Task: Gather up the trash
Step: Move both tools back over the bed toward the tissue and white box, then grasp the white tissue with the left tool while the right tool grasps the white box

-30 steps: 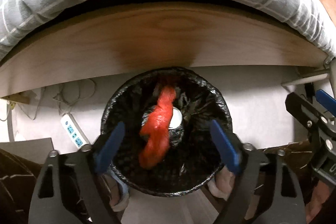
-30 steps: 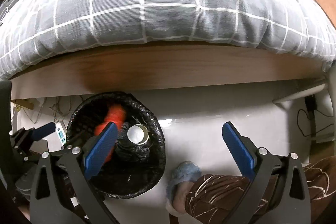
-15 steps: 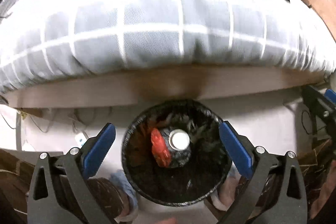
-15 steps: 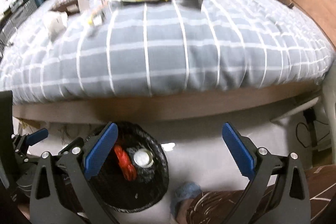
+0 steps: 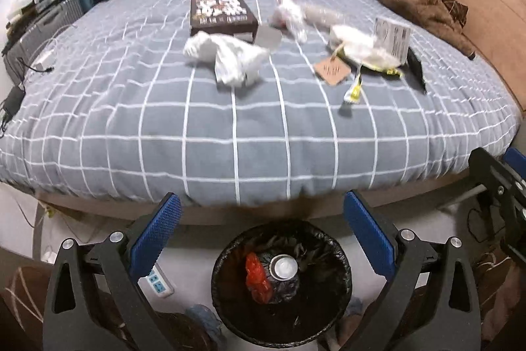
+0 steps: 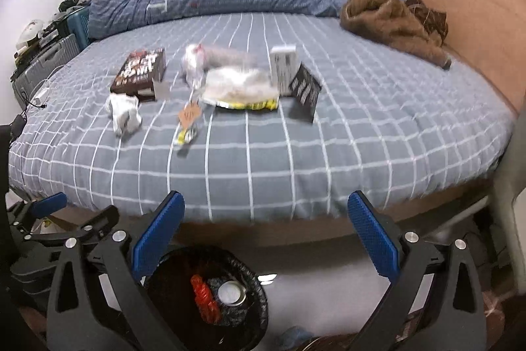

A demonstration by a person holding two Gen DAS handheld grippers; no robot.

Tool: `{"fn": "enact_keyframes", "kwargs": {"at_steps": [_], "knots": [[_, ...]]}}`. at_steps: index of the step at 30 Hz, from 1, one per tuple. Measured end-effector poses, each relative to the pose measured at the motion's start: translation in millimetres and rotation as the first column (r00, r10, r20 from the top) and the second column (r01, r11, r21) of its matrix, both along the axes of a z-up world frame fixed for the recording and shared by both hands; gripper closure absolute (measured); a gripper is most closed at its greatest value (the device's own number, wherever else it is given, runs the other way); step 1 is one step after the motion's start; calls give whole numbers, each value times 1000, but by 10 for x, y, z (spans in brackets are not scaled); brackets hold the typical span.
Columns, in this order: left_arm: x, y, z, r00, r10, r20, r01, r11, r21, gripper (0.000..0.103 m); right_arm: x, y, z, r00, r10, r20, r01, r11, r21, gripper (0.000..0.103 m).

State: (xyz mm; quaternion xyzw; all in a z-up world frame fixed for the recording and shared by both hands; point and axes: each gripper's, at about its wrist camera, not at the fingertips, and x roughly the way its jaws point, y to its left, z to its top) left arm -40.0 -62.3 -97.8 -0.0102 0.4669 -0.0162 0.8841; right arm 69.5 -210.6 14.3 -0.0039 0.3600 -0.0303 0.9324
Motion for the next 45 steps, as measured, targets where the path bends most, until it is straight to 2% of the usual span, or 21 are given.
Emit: {"fn": "enact_keyframes", "kwargs": {"at_steps": [4, 8, 15, 21, 28, 34, 38, 42, 45], "knots": [[84, 108, 145, 999, 29, 16, -30, 999, 21, 6, 81, -19, 189, 999, -6, 34, 7, 999, -32, 7], [239, 246, 188, 997, 69, 20, -69, 998, 8, 6, 274, -35, 329, 998, -14, 56, 16, 999, -42, 7], [599, 496, 257, 992, 122, 27, -121, 992, -21, 6, 796, -73, 474, 997, -11, 72, 14, 999, -48, 7], [1089, 595, 257, 991, 134, 27, -133, 991, -8, 6, 1302, -141, 466, 998, -16, 66, 20, 998, -57, 8], [1652, 614, 114, 994, 113, -10, -113, 993, 24, 6, 1924, -272, 358, 999, -34, 43, 37, 996, -82, 10], [1691, 568, 29, 996, 89, -23, -89, 996, 26, 6, 2257, -385, 151, 998, -55, 3, 55, 998, -44, 16], [1712, 553, -2, 996, 90, -11, -89, 996, 28, 10, 2376, -382, 35, 999, -50, -18, 49, 998, -37, 22], [1781, 567, -132, 996, 83, -40, -81, 996, 49, 26, 2475, -365, -52, 999, -36, -35, 35, 999, -39, 32], [1805, 597, -205, 994, 89, -61, -88, 996, 27, 32, 2529, -345, -106, 998, -31, -50, 29, 999, -29, 40]]}}
